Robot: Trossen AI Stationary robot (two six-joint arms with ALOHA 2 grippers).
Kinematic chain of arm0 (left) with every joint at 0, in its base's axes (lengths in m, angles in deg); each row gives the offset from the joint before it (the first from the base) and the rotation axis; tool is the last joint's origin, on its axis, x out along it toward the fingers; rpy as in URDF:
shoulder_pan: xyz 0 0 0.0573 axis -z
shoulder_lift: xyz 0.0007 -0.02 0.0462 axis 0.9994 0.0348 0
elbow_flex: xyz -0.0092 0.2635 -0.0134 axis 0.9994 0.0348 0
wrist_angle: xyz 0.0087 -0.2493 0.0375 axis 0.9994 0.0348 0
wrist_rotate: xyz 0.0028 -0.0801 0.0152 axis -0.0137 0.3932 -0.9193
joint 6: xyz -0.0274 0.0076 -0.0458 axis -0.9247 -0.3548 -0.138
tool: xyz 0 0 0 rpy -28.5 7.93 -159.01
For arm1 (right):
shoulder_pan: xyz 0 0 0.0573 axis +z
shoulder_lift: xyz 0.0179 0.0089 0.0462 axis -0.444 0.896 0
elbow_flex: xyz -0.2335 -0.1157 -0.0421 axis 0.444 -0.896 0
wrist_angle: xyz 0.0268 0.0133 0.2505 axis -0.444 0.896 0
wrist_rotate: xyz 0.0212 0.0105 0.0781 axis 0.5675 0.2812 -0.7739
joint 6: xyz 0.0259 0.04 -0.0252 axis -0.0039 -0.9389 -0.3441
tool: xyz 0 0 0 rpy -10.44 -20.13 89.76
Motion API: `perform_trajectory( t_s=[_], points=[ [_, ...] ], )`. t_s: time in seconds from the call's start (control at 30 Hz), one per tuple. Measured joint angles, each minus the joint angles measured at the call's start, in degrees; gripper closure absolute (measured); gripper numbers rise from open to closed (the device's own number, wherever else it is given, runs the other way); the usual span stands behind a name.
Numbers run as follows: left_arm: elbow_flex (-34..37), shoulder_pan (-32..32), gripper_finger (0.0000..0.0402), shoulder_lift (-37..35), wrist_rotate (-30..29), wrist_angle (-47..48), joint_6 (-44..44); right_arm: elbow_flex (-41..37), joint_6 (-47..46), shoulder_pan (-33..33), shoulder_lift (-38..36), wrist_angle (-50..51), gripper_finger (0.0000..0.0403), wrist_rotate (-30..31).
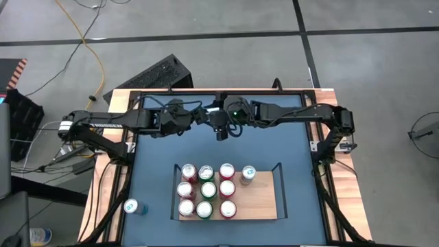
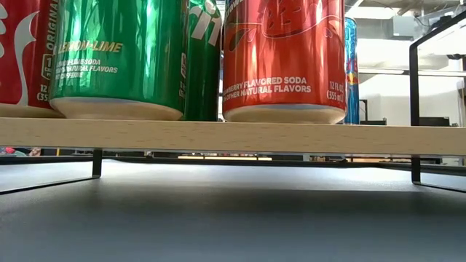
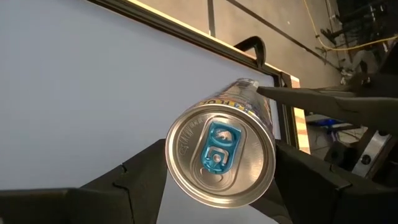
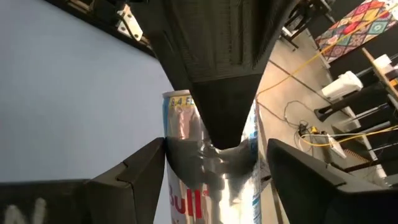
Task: Place canned beverage on shelf
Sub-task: Put the top blue soda can on the shelf aligned with the other blue soda can
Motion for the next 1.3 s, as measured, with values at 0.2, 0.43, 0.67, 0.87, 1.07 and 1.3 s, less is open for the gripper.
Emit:
perform_trajectory(
  t_s=[0.2,0.43,0.67,0.87,1.07,1.3],
  points=[
    [0.0,0.2,0.0154,0.0,0.7,-1.9,1.2,0.0,-0.5,0.0,0.0,4.3,0.0150,0.3],
    [0.0,0.4,0.0154,0.9,0.4,-2.3,1.1,-0.1,-1.5,0.0,0.1,4.0,0.0177,0.6],
    [0.0,0.8,0.0154,1.1,0.9,-2.8,2.6,-0.1,-3.0,0.7,0.0,5.8,0.0233,1.8],
    [0.0,0.8,0.0132,-0.3,1.6,-5.0,8.0,-0.1,-7.7,1.1,-1.7,4.6,0.0233,-0.5],
    [-0.1,0.9,0.0109,-4.3,2.5,-11.2,14.3,-0.1,-16.5,-0.9,-5.9,-0.3,0.0233,-8.9],
    [-0.1,0.9,0.0107,-9.6,1.5,-17.8,25.2,0.0,-25.2,-5.9,-10.2,0.2,0.0233,-15.7]
  ],
)
